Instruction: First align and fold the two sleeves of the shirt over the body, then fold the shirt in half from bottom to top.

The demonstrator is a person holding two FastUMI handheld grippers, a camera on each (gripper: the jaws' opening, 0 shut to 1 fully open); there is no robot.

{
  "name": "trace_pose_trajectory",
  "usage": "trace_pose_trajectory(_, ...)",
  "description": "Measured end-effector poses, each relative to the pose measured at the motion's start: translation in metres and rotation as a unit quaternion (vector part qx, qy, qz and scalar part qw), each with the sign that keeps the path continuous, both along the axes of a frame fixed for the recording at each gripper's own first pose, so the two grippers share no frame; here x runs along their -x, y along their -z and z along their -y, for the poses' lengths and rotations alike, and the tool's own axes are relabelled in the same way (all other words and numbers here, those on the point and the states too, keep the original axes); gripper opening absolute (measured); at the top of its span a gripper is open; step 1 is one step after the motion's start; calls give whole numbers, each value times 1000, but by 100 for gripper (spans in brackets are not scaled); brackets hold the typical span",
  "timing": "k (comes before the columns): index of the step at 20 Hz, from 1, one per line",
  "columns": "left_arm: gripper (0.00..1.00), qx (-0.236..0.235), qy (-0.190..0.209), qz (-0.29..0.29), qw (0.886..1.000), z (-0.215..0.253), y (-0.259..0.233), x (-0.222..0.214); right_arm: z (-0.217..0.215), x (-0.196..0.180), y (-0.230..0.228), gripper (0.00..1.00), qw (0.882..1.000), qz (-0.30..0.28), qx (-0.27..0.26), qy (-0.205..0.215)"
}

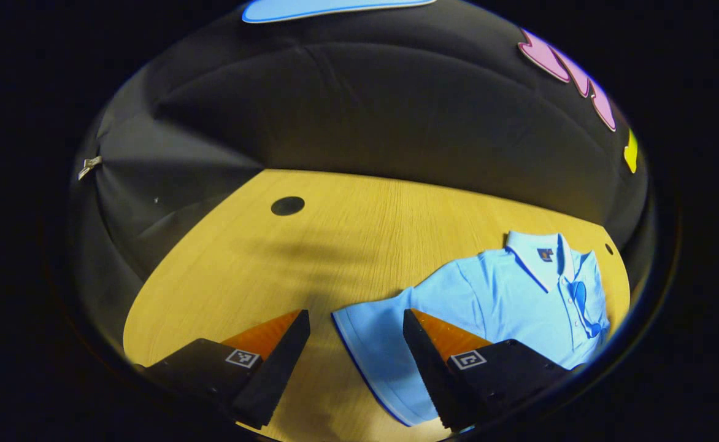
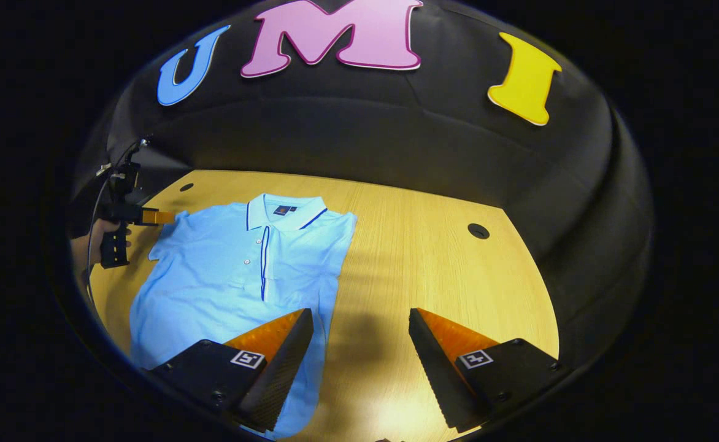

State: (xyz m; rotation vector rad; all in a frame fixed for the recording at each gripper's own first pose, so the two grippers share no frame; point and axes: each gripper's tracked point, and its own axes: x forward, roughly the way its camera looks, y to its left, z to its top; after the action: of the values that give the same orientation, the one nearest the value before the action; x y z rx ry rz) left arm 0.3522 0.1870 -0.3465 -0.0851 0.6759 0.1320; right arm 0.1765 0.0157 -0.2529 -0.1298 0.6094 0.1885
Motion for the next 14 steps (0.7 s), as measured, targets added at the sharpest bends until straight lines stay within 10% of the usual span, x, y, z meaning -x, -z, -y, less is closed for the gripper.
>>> trace_pose_trajectory(6, 96, -10, 13, -4, 1000, 7, 2, -7, 12, 12, -10, 98, 1000, 0, -19, 19)
trace_pose_trajectory(12, 11, 3, 26, -3, 1000, 24, 1, -9, 29, 21, -7, 98, 999, -11, -26, 43)
trace_pose_trajectory(14, 7, 6, 26, -5, 1000, 25, -1, -10, 36, 25, -6, 98, 999, -12, -24, 48)
